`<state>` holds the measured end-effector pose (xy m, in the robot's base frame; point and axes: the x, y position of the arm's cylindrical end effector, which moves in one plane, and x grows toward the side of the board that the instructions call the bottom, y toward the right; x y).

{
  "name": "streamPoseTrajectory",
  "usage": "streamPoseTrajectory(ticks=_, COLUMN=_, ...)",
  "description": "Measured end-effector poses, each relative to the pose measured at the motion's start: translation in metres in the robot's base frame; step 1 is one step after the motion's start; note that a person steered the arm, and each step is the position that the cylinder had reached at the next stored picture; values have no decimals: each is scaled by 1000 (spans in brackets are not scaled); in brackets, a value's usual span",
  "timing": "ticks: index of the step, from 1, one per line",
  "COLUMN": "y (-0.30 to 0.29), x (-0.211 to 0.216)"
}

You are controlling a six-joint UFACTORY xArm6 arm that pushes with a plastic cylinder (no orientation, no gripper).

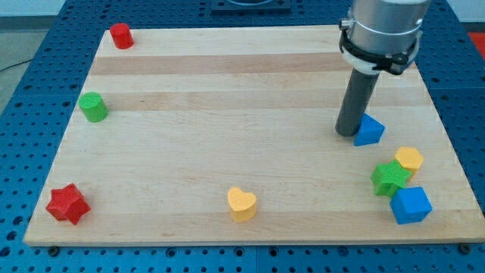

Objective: Push blue triangle into yellow hexagon

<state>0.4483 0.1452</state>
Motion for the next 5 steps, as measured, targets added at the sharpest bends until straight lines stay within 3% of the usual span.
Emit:
streamPoseTrajectory(ticks=1, y=0, x=-8)
streamPoseTrajectory(ticks=3, y=45, x=19)
streamPoseTrajectory(ticks=5, y=47, x=32)
